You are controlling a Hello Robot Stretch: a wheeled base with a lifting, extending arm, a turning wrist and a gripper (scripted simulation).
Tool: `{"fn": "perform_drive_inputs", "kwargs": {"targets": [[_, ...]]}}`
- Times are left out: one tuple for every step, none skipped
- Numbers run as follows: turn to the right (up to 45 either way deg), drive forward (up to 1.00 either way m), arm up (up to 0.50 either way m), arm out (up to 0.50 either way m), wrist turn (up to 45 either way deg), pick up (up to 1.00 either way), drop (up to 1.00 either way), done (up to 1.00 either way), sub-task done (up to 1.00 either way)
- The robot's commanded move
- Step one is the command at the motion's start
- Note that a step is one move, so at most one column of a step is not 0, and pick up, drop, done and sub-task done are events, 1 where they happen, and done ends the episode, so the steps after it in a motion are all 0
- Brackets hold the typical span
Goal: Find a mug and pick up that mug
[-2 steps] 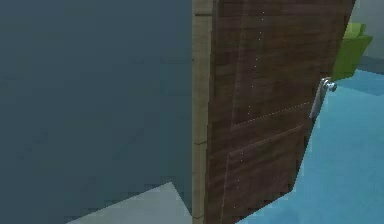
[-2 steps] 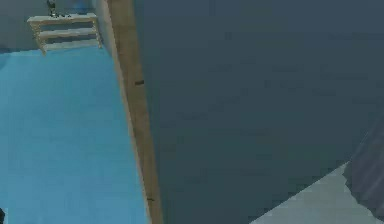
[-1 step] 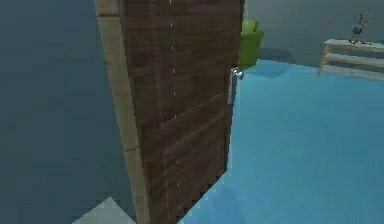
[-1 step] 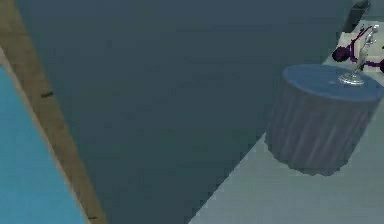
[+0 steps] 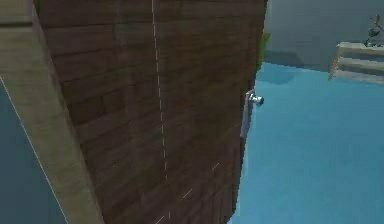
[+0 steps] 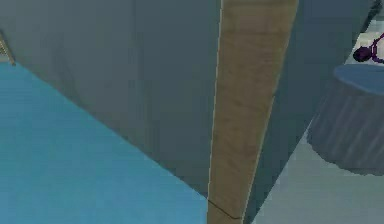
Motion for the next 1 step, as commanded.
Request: {"fn": "perform_drive_inputs", "kwargs": {"targets": [[36.0, 0.00, 0.00, 0.00, 0.0, 0.00, 0.00, 0.00, 0.00]]}}
